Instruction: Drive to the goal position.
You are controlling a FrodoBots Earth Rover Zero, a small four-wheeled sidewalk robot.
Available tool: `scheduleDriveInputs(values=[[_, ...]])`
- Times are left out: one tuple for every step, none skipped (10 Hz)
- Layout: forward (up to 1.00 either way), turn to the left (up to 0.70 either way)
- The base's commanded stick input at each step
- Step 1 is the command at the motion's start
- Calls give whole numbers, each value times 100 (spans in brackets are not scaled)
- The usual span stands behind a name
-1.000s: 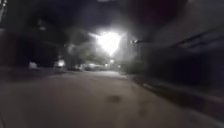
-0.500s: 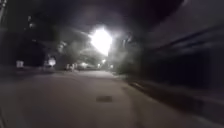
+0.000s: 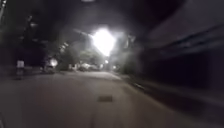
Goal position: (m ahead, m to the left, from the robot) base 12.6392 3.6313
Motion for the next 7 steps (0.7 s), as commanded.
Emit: scheduleDriveInputs(values=[[70, -32], [70, -5], [70, 0], [70, 0], [70, -7], [70, -27], [70, -30]])
